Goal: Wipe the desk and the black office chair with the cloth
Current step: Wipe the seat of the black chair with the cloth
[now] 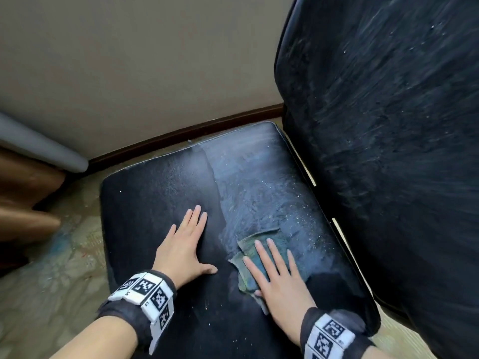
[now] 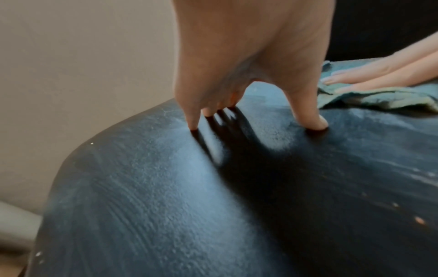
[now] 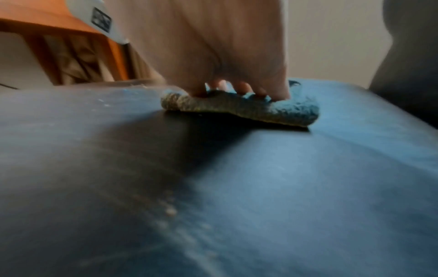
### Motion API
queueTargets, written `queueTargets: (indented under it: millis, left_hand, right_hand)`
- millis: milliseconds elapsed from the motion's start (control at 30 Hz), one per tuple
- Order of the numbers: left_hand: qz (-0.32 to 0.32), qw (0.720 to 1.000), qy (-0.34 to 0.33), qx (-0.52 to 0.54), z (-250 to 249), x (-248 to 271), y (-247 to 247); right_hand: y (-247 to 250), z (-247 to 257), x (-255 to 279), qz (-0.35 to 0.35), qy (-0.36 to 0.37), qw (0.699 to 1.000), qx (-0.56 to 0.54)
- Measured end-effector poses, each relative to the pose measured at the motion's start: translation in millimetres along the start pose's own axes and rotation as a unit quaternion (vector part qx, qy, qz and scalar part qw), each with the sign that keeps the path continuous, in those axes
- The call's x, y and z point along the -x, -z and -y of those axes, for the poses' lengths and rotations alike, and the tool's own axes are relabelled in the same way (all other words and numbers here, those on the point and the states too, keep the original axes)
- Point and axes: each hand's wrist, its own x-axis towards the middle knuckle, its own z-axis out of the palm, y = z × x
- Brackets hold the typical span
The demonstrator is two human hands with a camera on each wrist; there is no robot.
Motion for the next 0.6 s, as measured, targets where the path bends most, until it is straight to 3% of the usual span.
queueTargets:
  millis: [33, 167, 200, 267, 333, 367, 467, 500, 600]
  left_hand:
    - [0.005, 1.000, -0.002, -0.003, 1, 0, 1]
    - [0.020, 1.000, -0.004, -0.019, 5, 1, 5]
    - [0.022, 1.000, -0.002, -0.020, 4, 2, 5]
    - [0.022, 0.999, 0.000, -0.029, 1, 2, 3]
    - [0.025, 0.999, -0.001, -0.033, 1, 2, 2]
    - [0.026, 0.999, 0.000, -0.032, 2, 2, 1]
    - [0.026, 0.999, 0.001, -0.038, 2, 1, 1]
    - [0.027, 0.999, 0.001, -0.043, 2, 1, 1]
    - [0.024, 0.999, 0.000, -0.047, 2, 1, 0]
  right_hand:
    - [1, -10, -3, -0.006, -0.013, 1.000, 0.005]
    - [6, -10, -9, -0.034, -0.204, 0.978, -0.021]
    - [3, 5, -7, -0.043, -0.195, 0.980, -0.022]
    - [0, 31, 1, -0.051, -0.082, 0.995, -0.012]
    - [-1, 20, 1, -0.039, 0.012, 0.999, 0.003]
    - [0, 6, -4, -0.034, 0.000, 0.999, 0.006]
    - [8, -4, -24, -0.036, -0.169, 0.984, -0.034]
    - [6, 7, -24, -0.037, -0.158, 0.986, -0.031]
    - [1, 35, -5, -0.031, 0.063, 0.997, -0.012]
